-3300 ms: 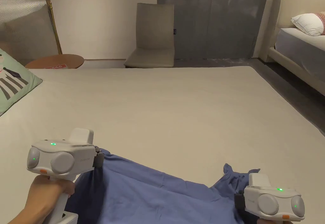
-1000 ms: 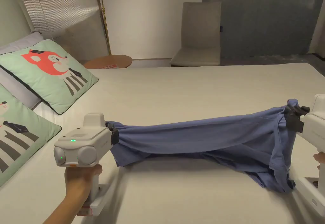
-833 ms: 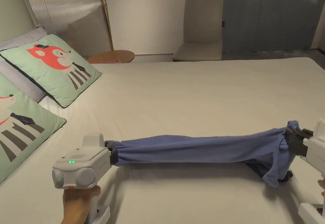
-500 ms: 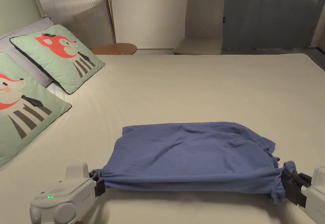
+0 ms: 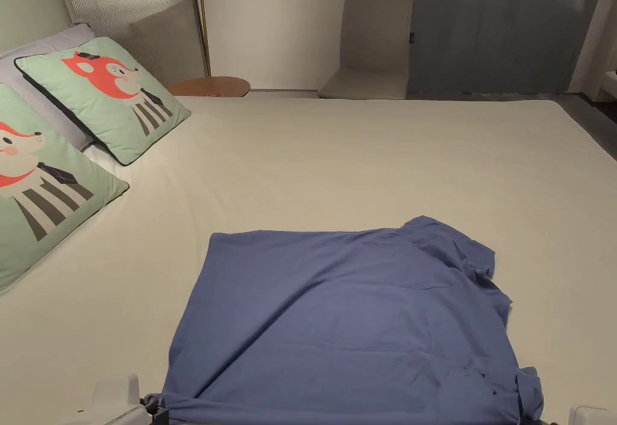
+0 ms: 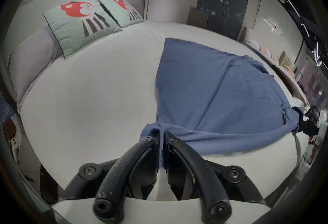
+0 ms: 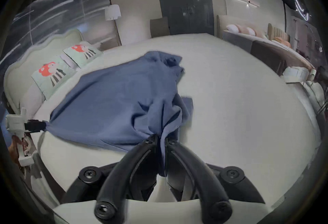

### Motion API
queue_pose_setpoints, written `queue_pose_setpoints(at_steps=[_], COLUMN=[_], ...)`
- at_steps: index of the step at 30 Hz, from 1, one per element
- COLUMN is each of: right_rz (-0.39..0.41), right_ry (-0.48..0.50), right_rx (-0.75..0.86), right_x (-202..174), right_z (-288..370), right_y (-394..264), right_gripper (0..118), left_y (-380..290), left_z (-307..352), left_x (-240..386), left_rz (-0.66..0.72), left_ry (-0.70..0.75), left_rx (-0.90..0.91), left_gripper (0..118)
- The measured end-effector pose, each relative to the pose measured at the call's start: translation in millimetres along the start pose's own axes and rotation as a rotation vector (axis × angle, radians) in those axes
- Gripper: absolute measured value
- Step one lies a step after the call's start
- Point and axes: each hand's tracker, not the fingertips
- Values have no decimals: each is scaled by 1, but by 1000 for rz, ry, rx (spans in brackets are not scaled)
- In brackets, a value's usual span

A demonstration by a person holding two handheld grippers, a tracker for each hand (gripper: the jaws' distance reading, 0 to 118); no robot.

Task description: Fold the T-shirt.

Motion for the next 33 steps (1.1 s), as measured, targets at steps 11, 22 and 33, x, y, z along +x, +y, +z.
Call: queue_pose_setpoints(at_steps=[11,22,33], right_rz=[13,70,155], right_ry=[-49,-81,-169], right_rx=[26,496,620], right_x=[-15,-50,-74], right_z=[8,81,95], right_y=[36,134,136], right_gripper=[63,113,1], left_y=[22,111,105], left_z=[21,106,116], left_x=[15,73,96], left_rz=[43,-10,-123], left_ry=[6,-109,-61], left_rx=[60,576,703], left_gripper=[77,109,0])
